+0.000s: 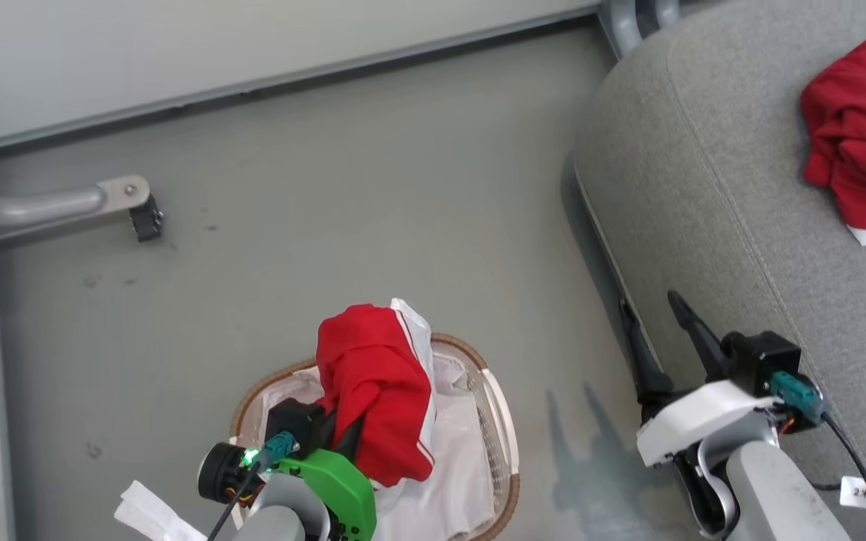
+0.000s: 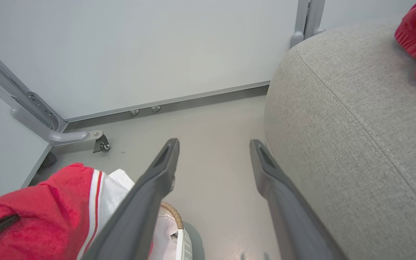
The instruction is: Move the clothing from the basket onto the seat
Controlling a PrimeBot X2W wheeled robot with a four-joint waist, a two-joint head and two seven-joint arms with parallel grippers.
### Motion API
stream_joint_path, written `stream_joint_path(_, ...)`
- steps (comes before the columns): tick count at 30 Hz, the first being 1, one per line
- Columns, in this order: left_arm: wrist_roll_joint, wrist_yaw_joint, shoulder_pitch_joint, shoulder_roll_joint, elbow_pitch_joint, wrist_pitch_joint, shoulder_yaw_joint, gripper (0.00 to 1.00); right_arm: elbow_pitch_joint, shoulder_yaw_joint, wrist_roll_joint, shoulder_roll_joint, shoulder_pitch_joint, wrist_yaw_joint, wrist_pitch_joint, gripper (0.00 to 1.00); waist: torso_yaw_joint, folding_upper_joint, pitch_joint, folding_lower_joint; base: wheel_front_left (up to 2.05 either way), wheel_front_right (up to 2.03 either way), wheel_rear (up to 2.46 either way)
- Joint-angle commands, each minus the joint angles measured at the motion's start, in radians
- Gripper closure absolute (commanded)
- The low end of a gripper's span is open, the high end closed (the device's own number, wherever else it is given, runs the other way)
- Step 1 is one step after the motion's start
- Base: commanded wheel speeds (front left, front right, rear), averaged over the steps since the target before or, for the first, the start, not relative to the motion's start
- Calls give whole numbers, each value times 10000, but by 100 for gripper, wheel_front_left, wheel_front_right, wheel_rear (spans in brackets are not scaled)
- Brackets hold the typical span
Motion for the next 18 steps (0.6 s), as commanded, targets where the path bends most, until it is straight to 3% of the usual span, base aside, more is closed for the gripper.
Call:
stream_joint_path(1, 97, -37, 283, 14, -205, -4, 83, 100, 54, -9, -27, -61, 279, -11, -21, 0, 442, -1, -813, 1, 0, 0, 0)
stream_joint_path(18, 508, -37, 665, 16, -3719, -6, 869, 100, 428, 467, 22, -149, 1227, -11, -21, 0, 963, -1, -2275, 1, 0, 0, 0)
